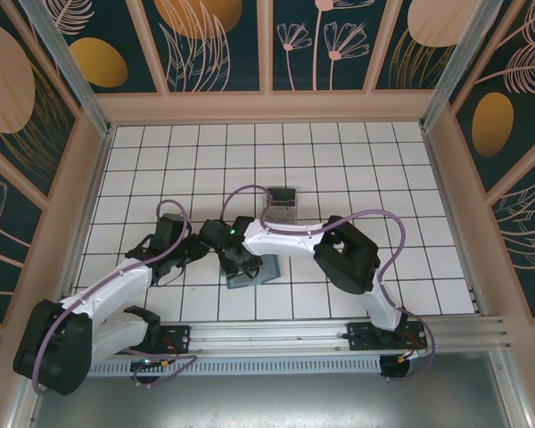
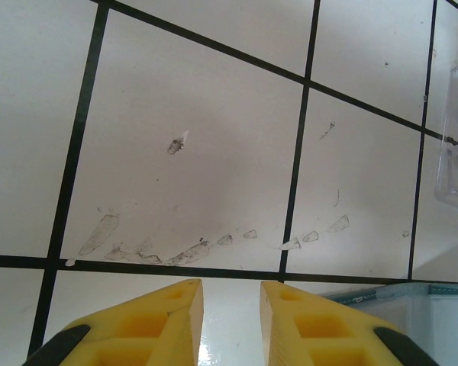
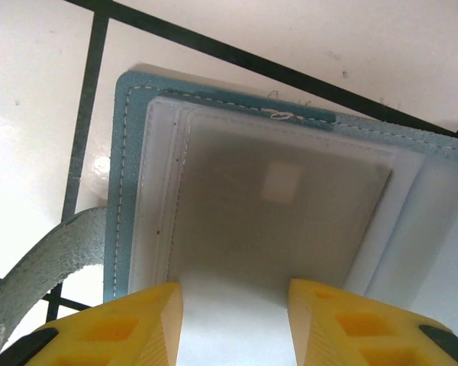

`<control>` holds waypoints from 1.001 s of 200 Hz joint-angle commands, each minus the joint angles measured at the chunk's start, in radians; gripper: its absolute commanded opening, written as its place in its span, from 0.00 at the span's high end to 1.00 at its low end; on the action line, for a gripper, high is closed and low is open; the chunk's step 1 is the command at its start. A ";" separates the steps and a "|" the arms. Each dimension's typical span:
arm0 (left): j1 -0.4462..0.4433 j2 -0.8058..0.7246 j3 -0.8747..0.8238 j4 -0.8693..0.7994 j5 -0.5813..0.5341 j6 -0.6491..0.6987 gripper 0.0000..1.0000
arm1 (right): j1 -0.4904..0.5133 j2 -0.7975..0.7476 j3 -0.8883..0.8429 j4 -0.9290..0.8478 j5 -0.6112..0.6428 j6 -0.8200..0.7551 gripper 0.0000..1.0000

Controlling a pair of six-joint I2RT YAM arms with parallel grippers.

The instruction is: Take the credit cards out of the card holder

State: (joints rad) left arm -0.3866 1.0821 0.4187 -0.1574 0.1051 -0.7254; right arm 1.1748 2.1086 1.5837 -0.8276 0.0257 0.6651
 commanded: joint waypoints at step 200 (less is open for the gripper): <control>0.005 -0.042 0.051 -0.014 0.186 0.080 0.76 | -0.043 -0.147 -0.147 0.250 -0.160 0.111 0.98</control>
State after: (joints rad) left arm -0.3866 1.0683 0.4274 -0.1616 0.2371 -0.6720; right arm 1.1511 2.0415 1.4811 -0.6842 -0.0738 0.7258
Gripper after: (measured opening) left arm 0.249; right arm 0.053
